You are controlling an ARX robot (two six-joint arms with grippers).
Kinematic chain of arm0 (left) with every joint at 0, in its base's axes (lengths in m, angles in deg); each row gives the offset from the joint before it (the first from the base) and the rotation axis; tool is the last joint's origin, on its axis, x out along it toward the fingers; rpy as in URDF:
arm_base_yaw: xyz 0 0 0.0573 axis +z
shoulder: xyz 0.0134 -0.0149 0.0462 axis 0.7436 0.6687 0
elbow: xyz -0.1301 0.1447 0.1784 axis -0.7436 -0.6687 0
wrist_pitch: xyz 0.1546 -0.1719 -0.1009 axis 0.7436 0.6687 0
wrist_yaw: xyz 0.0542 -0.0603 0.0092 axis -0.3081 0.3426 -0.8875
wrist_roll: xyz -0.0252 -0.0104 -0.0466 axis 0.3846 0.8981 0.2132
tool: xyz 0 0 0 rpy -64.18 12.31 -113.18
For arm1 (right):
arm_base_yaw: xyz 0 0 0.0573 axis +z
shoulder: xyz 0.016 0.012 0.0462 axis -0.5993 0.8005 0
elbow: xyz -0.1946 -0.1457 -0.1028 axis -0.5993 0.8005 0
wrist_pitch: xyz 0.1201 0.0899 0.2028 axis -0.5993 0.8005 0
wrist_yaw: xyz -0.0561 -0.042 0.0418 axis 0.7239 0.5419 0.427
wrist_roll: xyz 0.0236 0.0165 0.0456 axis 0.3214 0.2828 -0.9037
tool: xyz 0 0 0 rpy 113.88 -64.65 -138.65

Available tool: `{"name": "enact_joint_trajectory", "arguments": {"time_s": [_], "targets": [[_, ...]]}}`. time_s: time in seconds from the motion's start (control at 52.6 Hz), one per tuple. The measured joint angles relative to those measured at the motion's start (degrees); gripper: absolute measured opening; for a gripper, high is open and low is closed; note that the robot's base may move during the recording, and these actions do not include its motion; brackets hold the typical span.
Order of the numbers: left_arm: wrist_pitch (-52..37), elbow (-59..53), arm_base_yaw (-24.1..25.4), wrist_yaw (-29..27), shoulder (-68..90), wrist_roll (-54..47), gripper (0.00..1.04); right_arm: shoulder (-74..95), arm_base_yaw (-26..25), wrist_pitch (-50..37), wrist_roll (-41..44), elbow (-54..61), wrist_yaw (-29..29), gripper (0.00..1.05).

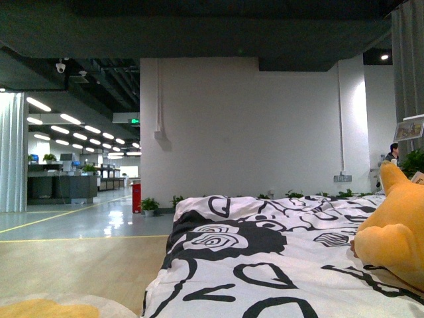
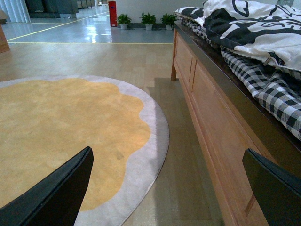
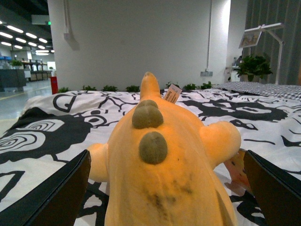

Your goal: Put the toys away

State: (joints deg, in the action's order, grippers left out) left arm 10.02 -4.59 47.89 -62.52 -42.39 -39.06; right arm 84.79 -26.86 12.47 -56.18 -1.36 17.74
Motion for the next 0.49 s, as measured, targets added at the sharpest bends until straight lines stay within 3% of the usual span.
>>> {"name": "enact_joint_trajectory", "arguments": {"time_s": [0.323,0.494], "targets": [[0.0,0.0,0.0,0.0,0.0,0.0,0.98,8.3,4.0,-3.8,4.9,-5.1,0.1,0.98],[0.0,0.0,0.0,0.0,0.0,0.0,0.98,12.9,3.6,-5.8,7.8,-7.1,0.7,0.98]]}}
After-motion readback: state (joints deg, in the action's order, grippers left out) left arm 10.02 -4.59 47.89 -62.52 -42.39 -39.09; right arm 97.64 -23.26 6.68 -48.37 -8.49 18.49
